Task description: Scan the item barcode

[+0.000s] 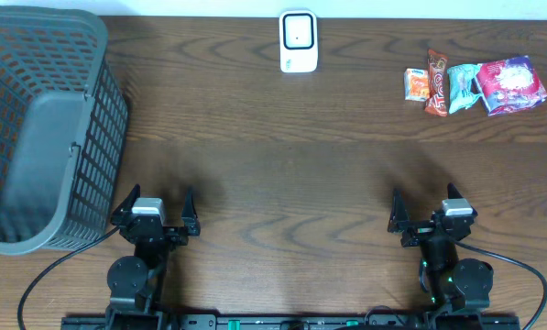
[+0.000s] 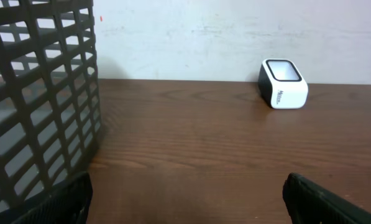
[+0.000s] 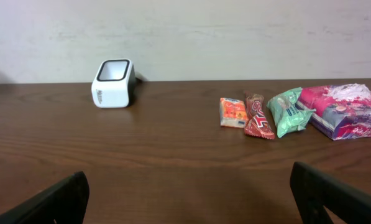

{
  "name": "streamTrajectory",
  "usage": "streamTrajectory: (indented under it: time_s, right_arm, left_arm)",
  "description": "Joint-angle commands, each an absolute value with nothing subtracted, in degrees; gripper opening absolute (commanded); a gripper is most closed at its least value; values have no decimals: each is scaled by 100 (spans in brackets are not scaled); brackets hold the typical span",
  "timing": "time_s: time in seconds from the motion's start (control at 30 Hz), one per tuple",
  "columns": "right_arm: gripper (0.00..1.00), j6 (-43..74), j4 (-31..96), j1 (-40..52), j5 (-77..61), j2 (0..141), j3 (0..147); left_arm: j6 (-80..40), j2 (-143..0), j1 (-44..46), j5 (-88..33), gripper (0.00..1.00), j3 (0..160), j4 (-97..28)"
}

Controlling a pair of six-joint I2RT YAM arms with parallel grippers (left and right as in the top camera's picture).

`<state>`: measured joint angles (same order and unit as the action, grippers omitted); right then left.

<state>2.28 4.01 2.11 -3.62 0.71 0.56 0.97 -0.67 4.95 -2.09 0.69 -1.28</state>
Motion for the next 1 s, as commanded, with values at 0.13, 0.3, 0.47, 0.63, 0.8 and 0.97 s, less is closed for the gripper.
streamTrajectory:
  time_s: [0.13, 0.3, 0.47, 0.63, 0.8, 0.97]
  right_arm:
    - [99, 143, 408, 150, -333, 38, 32]
    - [99, 143, 408, 150, -333, 38, 32]
    - [99, 143, 408, 150, -333, 38, 32]
    - [99, 143, 408, 150, -333, 38, 32]
    - [99, 143, 408, 150, -333, 38, 32]
    - [99, 143, 408, 150, -333, 38, 32]
  left_arm:
    - [150, -8, 467, 154, 98, 23, -447]
    - [-82, -8, 469, 47, 98, 23, -447]
    - [-110, -8, 469, 30, 98, 23, -449]
    - [-110, -8, 469, 23, 98, 23, -449]
    - [-45, -8, 469, 25, 98, 23, -449]
    - [-47, -8, 469, 25, 98, 23, -449]
